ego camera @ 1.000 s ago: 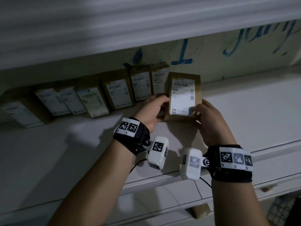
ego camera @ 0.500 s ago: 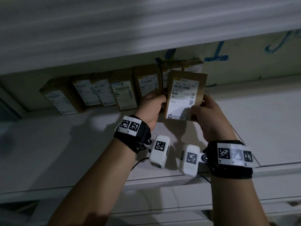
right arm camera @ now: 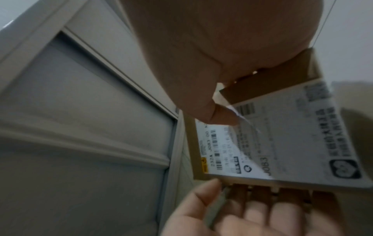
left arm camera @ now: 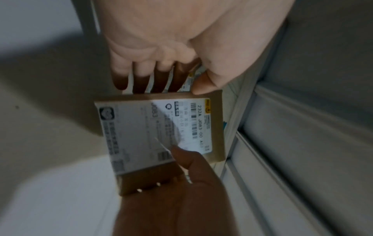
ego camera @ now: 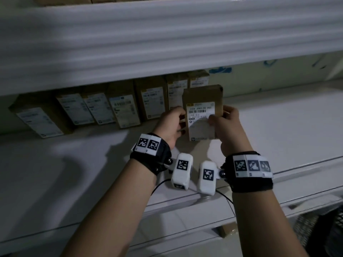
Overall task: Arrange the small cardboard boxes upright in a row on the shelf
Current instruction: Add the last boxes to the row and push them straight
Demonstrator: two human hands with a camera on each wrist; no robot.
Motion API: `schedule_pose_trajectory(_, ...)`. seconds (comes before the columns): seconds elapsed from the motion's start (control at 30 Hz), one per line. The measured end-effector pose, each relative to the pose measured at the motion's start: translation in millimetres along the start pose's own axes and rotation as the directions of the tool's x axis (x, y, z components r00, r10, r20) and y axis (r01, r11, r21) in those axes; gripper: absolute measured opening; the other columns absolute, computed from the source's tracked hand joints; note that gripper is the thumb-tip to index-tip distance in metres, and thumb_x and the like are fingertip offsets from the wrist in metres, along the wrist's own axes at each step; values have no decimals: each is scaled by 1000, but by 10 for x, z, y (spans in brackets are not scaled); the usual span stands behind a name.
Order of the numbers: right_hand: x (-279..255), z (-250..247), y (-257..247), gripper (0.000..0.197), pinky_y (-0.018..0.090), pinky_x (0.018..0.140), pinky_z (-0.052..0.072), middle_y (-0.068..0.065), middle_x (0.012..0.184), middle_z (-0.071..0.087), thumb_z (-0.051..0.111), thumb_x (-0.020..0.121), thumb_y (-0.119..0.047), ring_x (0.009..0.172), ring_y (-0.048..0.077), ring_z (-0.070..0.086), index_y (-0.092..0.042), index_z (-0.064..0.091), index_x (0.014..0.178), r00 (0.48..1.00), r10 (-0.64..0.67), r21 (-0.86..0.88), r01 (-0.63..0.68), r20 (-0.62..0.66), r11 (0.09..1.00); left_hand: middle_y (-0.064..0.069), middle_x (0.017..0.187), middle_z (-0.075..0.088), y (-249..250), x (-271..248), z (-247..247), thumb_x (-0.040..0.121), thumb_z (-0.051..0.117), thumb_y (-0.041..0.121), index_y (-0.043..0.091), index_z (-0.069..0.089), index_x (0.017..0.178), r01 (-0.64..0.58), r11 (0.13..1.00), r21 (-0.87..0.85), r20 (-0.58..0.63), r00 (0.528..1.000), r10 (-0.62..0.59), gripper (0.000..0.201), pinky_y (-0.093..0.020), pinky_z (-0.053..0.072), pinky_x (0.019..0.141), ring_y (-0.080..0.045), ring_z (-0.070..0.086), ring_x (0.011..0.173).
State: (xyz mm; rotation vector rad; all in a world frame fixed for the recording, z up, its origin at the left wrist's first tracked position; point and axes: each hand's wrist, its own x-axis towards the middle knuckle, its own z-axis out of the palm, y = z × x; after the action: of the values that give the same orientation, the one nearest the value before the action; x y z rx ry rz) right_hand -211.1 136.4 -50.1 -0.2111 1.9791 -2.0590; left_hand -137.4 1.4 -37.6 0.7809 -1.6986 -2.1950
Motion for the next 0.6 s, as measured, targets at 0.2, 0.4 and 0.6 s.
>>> schedule_pose_trajectory(0.2, -74, -231, 133, 45, 40, 74, 63, 17, 122, 69, 60, 92, 0, 97, 28, 72, -8, 51, 135, 999, 31, 41, -30, -44, 999, 7, 118, 75, -41, -96, 211, 98, 48, 63, 31, 59, 140, -26, 995, 99, 104, 994, 16, 54, -47, 42, 110, -21, 64, 122)
schedule_pose_trajectory(0.4, -298, -347, 53, 39, 46, 92, 60, 10, 113, 80, 59, 94, -4, 106, 32, 76, -13, 67, 130, 999, 20, 12, -20, -39, 1000, 1, 120, 76, -56, -223, 204, 101, 51, 56, 28, 66, 125, 5, 1000, -21, 169, 986, -2, 40, -49, 42, 114, -21, 66, 119)
schedule_pose_trajectory(0.6, -476, -350, 41, 40, 41, 89, 63, 12, 120, 77, 61, 96, -2, 107, 29, 76, -7, 59, 135, 1000, -15, 36, 16, -25, 999, 2, 83, 77, -42, -303, 186, 104, 54, 34, 21, 69, 94, -51, 993, -106, 170, 983, 68, 23, -36, 53, 89, -21, 70, 93)
